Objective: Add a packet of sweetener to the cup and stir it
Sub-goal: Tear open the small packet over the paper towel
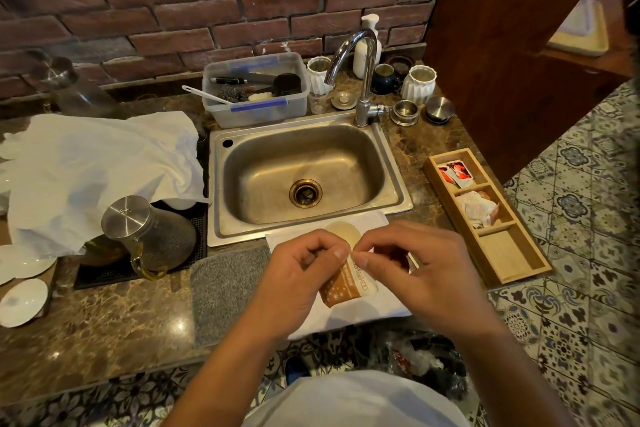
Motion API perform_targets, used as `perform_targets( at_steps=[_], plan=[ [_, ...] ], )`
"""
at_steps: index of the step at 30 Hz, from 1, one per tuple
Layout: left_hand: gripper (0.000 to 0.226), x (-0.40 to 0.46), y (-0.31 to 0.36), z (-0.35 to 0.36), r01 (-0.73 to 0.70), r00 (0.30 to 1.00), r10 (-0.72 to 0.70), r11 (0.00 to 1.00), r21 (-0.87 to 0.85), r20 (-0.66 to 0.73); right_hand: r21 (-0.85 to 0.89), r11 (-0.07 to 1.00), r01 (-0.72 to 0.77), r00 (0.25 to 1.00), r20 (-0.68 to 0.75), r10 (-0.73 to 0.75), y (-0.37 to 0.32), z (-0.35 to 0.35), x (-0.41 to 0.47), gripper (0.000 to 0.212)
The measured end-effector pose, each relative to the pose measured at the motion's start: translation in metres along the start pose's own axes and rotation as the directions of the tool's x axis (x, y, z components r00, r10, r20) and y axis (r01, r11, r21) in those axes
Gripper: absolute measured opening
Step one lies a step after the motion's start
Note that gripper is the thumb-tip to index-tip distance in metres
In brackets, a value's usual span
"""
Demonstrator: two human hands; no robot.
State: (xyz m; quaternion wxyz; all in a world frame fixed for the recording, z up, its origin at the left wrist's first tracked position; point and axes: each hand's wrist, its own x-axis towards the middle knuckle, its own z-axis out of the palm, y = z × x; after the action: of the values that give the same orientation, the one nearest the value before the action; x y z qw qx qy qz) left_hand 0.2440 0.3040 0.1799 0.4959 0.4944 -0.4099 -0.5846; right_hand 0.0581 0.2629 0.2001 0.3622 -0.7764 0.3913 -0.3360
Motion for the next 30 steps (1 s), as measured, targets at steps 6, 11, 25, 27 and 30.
perform_targets(
  at_steps=[6,11,25,27,30],
  plan=[
    [0.013,0.002,0.008,0.004,-0.011,0.999,0.011,1.0,0.013,-0.043,0.148,0.973,-0.179,0.984,0.027,0.177,0.002,-0.002,0.0,0.017],
    [0.018,0.002,0.012,0.0,-0.003,1.0,0.003,1.0,0.027,0.011,0.24,0.947,-0.211,0.977,0.083,0.197,0.004,-0.004,0.0,0.008],
    [0.011,-0.003,0.017,0.004,-0.041,0.999,0.041,0.999,0.004,-0.018,0.28,0.94,-0.195,0.981,0.074,0.181,0.005,-0.002,0.003,0.02],
    [0.01,-0.003,0.017,0.004,-0.05,0.998,0.05,0.999,0.003,-0.036,0.277,0.946,-0.168,0.986,0.03,0.166,0.005,0.001,0.003,0.018],
    [0.007,-0.002,0.015,0.004,-0.046,0.998,0.046,0.999,0.003,-0.052,0.26,0.954,-0.15,0.986,-0.032,0.164,0.004,0.006,0.002,0.017]
  ],
)
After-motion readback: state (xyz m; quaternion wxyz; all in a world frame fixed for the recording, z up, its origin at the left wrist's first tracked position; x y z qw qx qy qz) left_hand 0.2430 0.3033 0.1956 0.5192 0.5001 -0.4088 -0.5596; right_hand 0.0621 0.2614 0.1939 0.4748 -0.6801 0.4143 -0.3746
